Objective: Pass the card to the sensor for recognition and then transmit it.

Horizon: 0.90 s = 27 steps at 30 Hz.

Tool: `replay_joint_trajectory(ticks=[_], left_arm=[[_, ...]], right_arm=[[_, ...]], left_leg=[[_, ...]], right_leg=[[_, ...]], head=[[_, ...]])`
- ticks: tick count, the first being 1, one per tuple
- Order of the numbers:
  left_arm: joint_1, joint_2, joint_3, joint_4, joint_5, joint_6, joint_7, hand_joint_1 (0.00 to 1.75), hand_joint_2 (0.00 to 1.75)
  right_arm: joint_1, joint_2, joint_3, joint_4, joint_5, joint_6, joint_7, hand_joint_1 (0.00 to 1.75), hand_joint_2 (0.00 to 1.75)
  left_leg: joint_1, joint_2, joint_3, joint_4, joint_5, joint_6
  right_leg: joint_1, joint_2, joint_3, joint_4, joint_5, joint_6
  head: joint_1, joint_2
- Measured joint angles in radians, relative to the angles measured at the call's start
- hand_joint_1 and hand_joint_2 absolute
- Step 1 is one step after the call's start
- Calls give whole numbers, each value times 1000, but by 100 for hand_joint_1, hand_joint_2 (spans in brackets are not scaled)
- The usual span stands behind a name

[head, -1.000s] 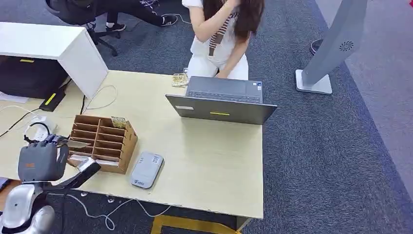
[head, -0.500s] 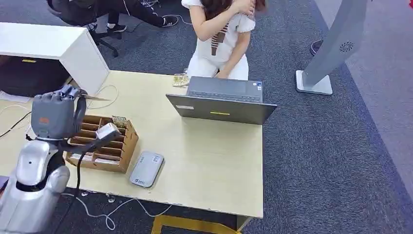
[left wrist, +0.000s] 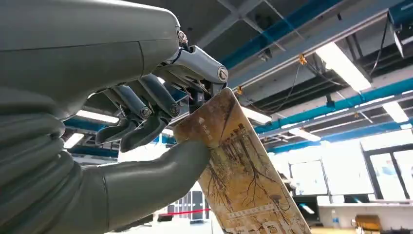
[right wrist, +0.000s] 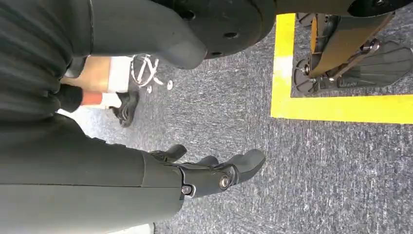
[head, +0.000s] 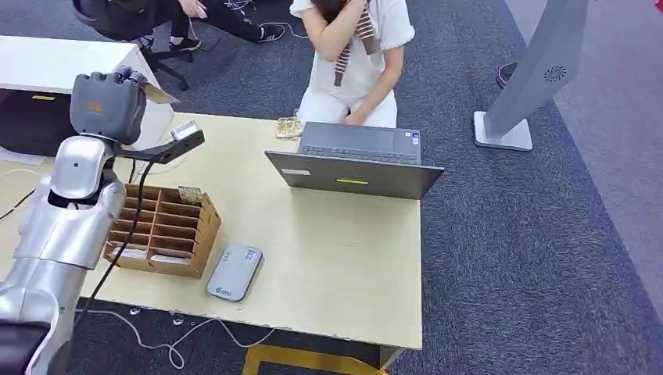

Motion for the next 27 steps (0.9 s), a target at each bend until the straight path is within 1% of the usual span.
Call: replay_joint_trajectory(ticks=[4,9,11,21,27], left_arm=[[-25,-11,-10,52,0,7,2,175,175],[-36,-29,-23,114,6,44,3,175,175],[-37,-35,-26,131,6,47,3,175,175],[-38,-53,-26,175,20,82,3,175,175],[-35,-47,-26,191,29,97,-3,175,175]], right_arm=[[0,0,0,0,-1,0,0,0,175],[0,0,0,0,-3,0,0,0,175],[0,-1,0,0,-3,0,0,0,175],[0,-1,0,0,2,-3,-3,0,175],[0,-1,0,0,4,-3,-3,0,175]], left_leg=[[0,0,0,0,0,0],[0,0,0,0,0,0],[0,0,0,0,0,0],[0,0,-1,0,0,0],[0,0,-1,0,0,0]], right_leg=[[0,0,-1,0,0,0],[0,0,-1,0,0,0],[0,0,-1,0,0,0],[0,0,-1,0,0,0],[0,0,-1,0,0,0]], head=[[0,0],[0,0],[0,0],[0,0],[0,0]])
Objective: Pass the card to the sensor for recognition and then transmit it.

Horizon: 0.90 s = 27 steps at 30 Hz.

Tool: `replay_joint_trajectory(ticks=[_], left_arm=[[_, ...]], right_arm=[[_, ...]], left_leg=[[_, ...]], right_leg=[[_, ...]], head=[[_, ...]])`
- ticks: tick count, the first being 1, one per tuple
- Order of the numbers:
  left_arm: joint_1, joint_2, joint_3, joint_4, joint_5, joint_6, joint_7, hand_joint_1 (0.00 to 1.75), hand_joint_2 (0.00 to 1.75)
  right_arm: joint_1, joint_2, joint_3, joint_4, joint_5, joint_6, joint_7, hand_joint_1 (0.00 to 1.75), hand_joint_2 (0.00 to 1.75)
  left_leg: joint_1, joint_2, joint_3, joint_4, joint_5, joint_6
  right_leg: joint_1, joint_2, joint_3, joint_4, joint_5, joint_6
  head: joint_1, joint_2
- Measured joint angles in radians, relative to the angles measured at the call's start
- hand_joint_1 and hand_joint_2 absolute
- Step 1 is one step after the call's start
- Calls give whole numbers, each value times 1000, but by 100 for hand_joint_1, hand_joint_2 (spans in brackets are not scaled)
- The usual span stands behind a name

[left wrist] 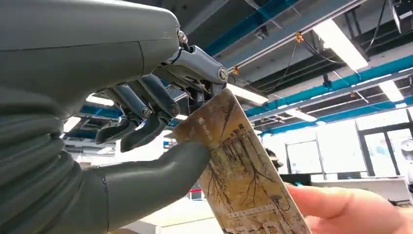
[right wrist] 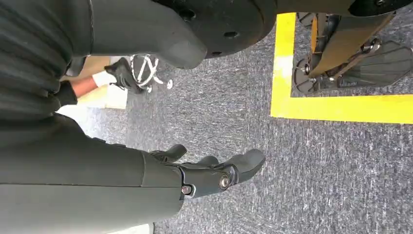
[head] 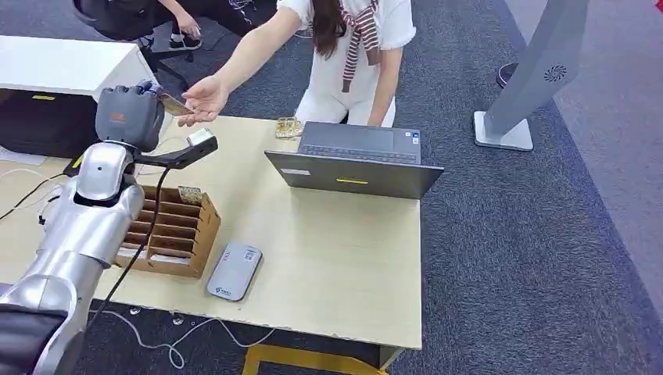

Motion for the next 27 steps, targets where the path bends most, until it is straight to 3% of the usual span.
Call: replay_joint_trajectory(ticks=[5,6,17,24,27], left_arm=[[2,14,0,3,7,2,-6,175,175],[4,16,0,4,11,3,-6,0,175],[45,23,0,-8,47,65,-18,0,175],[71,23,0,-30,58,71,-26,0,175],[103,24,2,-76,129,82,-66,0,175]], right_arm=[[0,0,0,0,10,0,-1,0,175],[0,0,0,0,12,0,-2,0,175],[0,0,0,0,17,0,-7,0,175],[0,0,0,0,17,0,-7,0,175],[0,0,0,0,12,-4,-8,0,175]], left_leg=[[0,0,0,0,0,0],[0,0,0,0,0,0],[0,0,0,0,0,0],[0,0,0,0,0,0],[0,0,0,0,0,0]], right_leg=[[0,0,0,0,0,0],[0,0,0,0,0,0],[0,0,0,0,0,0],[0,0,0,0,0,0],[0,0,0,0,0,0]], head=[[0,0],[0,0],[0,0],[0,0],[0,0]])
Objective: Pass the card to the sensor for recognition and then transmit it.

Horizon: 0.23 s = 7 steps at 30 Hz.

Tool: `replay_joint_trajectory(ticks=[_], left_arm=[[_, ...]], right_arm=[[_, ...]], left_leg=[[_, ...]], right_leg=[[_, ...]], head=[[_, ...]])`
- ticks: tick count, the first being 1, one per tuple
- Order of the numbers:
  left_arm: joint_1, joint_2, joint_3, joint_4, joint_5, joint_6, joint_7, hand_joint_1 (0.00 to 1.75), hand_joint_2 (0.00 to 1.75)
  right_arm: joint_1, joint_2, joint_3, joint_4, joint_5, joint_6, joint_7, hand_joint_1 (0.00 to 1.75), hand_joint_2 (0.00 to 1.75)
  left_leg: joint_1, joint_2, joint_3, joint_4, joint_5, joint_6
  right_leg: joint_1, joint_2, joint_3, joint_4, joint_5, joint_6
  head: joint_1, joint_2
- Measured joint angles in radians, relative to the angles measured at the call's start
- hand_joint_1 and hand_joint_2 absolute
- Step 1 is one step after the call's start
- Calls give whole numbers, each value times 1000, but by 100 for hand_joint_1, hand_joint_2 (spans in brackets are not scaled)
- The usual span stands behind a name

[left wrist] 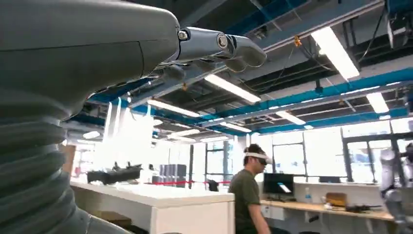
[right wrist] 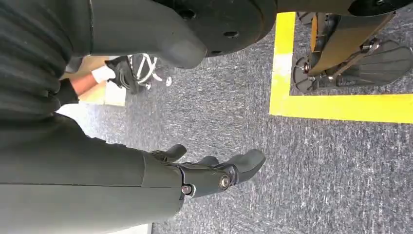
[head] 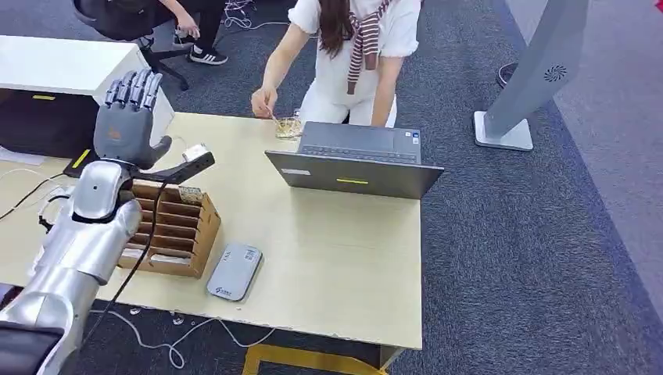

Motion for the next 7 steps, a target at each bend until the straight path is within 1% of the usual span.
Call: replay_joint_trajectory(ticks=[1,3,4,5,6,7], left_arm=[[25,0,5,-30,41,10,-19,0,175],[101,2,21,-129,154,20,-66,0,175],[168,7,38,-221,253,23,-104,0,175],[244,12,57,-300,347,21,-139,0,175],[329,18,86,-401,467,11,-186,0,175],[416,19,117,-486,557,2,-228,0,175]], right_arm=[[0,0,-1,0,-3,-1,-1,0,175],[0,0,-8,0,-18,-10,-1,0,175],[1,0,-16,0,-28,-13,-2,0,175],[3,1,-23,0,-40,-18,-3,0,175],[4,2,-32,0,-48,-20,-5,0,175],[8,3,-40,0,-56,-23,-8,0,175]], left_leg=[[0,0,0,0,0,0],[0,2,0,0,-1,0],[-1,4,0,-1,-2,1],[-1,7,1,-1,-5,-1],[-1,11,4,-1,-6,0],[-1,15,5,-1,-8,0]], right_leg=[[0,0,0,0,0,0],[0,2,0,0,0,0],[0,4,1,0,0,0],[-1,7,1,0,-1,0],[-1,11,1,0,-2,0],[-1,14,0,0,-3,0]], head=[[0,0],[0,0],[0,0],[0,0],[0,0],[-1,0]])
